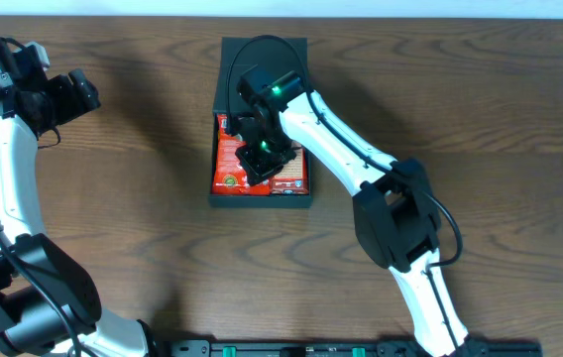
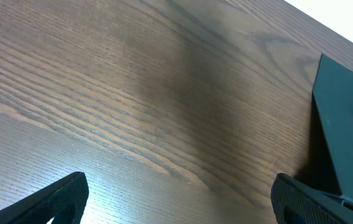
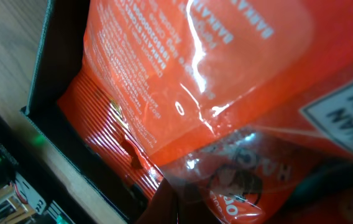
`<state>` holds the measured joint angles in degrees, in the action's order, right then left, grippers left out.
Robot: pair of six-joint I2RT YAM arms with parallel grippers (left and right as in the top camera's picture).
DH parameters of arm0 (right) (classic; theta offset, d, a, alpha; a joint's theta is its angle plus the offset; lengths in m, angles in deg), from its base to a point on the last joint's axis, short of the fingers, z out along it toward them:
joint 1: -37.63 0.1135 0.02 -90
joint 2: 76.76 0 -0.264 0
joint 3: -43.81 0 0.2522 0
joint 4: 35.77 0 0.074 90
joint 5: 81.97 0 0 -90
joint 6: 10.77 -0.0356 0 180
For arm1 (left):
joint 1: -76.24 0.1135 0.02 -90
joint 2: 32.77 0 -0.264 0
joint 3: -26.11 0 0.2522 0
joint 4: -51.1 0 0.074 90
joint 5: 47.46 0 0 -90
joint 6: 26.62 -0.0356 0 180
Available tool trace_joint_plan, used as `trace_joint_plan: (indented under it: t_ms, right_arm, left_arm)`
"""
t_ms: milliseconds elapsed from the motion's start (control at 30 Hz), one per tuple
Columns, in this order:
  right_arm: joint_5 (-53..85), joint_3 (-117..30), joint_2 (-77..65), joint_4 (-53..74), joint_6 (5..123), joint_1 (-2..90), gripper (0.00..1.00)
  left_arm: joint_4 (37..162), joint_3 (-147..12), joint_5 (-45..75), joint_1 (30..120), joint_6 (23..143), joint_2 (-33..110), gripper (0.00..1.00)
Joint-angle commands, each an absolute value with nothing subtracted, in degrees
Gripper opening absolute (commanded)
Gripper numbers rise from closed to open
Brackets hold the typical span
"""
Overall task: Pack container
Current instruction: 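Push the red bag down into the box with the right gripper, then withdraw the right gripper and raise the left arm toward the lid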
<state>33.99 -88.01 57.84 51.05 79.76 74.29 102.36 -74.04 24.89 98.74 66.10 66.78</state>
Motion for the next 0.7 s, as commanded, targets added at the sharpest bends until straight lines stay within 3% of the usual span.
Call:
trace_joint_plan:
  t_ms: [0, 233, 567, 633, 667]
  right_arm:
    - [35.10, -91.16, 55.35, 50.65, 80.88, 73.83, 0.01]
    - [35.26, -99.45, 51.33, 47.53, 79.54, 68.76, 0.01]
    - [40.44, -100.78, 51.48, 45.54, 77.53, 52.96, 0.01]
    - [40.44, -100.67, 51.83, 44.64, 76.92, 50.38, 0.01]
    - [40.48, -100.54, 52.03, 44.18, 76.62, 49.35, 0.01]
  left_arm:
    - [102.56, -74.39, 24.91, 99.11, 65.25, 67.20, 0.95]
    - [103.10, -74.39, 24.78, 99.09, 65.25, 67.20, 0.95]
    - [103.08, -74.39, 19.45, 99.05, 64.81, 67.20, 0.96]
    - [102.58, -74.39, 17.68, 98.68, 64.83, 67.24, 1.00]
    - [102.12, -74.39, 16.91, 98.33, 64.90, 67.26, 0.89]
